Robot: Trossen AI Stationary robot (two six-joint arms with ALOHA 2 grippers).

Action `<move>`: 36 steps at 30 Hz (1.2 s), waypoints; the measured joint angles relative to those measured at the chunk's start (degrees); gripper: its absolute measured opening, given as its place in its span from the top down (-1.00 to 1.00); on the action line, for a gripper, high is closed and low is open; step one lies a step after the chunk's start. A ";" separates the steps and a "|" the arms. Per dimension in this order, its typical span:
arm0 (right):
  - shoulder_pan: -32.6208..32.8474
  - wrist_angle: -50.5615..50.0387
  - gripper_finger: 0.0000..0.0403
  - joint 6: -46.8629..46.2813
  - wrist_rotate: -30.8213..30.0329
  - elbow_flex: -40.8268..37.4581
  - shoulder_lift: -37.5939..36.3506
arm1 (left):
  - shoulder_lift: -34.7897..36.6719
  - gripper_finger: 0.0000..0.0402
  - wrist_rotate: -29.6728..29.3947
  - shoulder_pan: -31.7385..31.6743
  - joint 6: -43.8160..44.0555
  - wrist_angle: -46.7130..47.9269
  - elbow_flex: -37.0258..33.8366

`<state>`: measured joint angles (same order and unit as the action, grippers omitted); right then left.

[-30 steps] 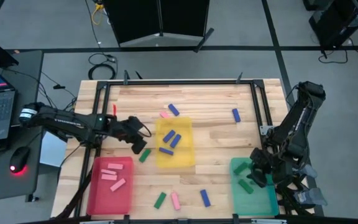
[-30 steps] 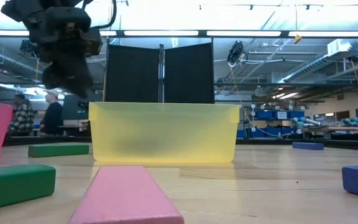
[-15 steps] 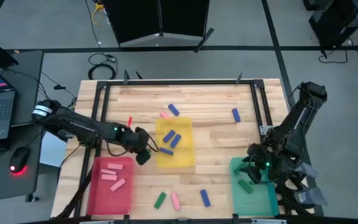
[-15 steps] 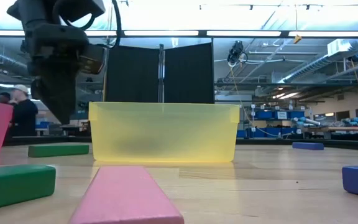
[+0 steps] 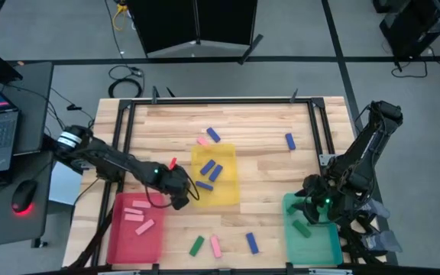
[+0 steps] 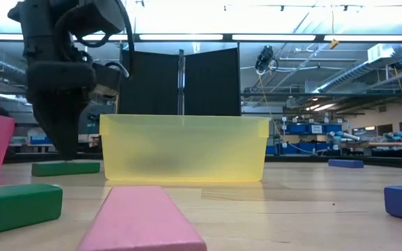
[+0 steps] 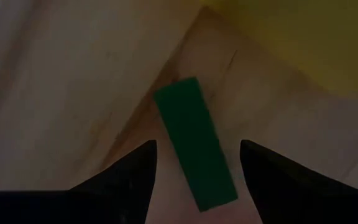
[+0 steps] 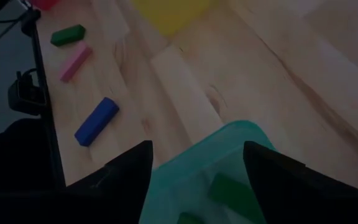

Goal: Sort blocks
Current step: Put the top green block into the blue bin

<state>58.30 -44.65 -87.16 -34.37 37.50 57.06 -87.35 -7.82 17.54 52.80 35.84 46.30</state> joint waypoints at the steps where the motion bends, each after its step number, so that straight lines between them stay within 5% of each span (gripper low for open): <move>1: 0.00 0.02 -0.30 0.18 -0.34 0.00 0.00 | -0.68 -0.19 0.01 0.25 0.00 -0.13 0.00; 10: 0.00 0.00 -0.25 0.95 -2.04 0.00 0.00 | -5.78 -0.12 0.04 0.87 0.43 -0.07 0.34; 17: 0.00 -0.01 -0.22 1.43 -2.32 0.00 0.00 | -5.88 0.50 0.24 0.87 0.45 0.43 0.33; 25: 0.00 0.33 -0.21 2.66 -5.81 0.00 0.00 | -2.46 0.48 -4.21 1.50 0.15 14.49 6.96; 30: 0.00 3.62 -0.19 6.23 -12.23 0.00 -0.01 | 3.32 0.48 -13.93 1.97 -1.56 22.74 16.93; 36: -1.62 14.32 -0.18 16.74 -26.03 0.00 -1.14 | 3.09 0.48 -20.19 0.93 -17.29 6.72 27.30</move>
<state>56.68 -30.33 -70.42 -60.39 37.50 55.92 -84.25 -28.01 18.47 35.51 42.56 73.61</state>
